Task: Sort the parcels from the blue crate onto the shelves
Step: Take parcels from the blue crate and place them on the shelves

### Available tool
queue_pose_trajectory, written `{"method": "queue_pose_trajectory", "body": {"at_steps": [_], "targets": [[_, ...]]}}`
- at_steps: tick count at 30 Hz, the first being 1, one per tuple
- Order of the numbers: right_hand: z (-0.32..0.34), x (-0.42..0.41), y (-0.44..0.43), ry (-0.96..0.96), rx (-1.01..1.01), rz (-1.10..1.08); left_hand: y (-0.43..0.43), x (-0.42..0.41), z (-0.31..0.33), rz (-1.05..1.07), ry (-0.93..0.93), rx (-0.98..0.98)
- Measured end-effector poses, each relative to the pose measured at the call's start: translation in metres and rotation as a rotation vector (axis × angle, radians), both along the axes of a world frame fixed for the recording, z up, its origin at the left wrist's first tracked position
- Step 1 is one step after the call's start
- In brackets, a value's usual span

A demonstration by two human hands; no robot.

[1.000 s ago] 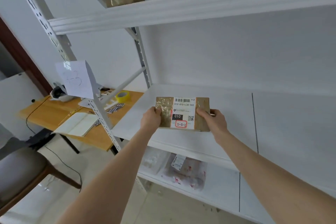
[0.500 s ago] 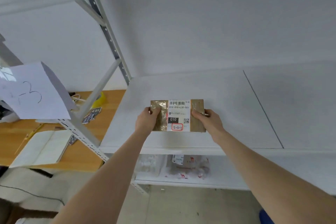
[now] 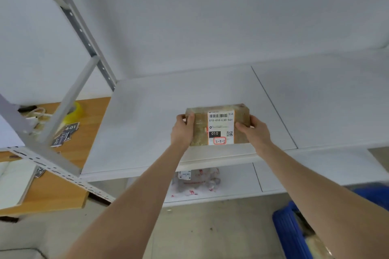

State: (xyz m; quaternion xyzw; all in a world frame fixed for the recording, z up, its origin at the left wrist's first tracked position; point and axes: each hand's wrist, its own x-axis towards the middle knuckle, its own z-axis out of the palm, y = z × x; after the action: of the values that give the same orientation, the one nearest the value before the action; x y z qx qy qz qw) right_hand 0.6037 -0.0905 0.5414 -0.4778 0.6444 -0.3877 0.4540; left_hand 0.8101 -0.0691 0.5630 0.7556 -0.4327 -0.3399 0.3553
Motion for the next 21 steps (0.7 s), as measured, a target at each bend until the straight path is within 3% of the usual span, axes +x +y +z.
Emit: {"method": "queue_pose_trajectory", "body": {"at_steps": [8, 21], "targets": [[-0.010, -0.040, 0.001, 0.085, -0.048, -0.061, 0.003, -0.050, -0.010, -0.035, 0.152, -0.091], [-0.015, -0.061, 0.014, 0.224, -0.123, -0.001, 0.017, -0.072, -0.013, 0.009, 0.103, -0.106]]}}
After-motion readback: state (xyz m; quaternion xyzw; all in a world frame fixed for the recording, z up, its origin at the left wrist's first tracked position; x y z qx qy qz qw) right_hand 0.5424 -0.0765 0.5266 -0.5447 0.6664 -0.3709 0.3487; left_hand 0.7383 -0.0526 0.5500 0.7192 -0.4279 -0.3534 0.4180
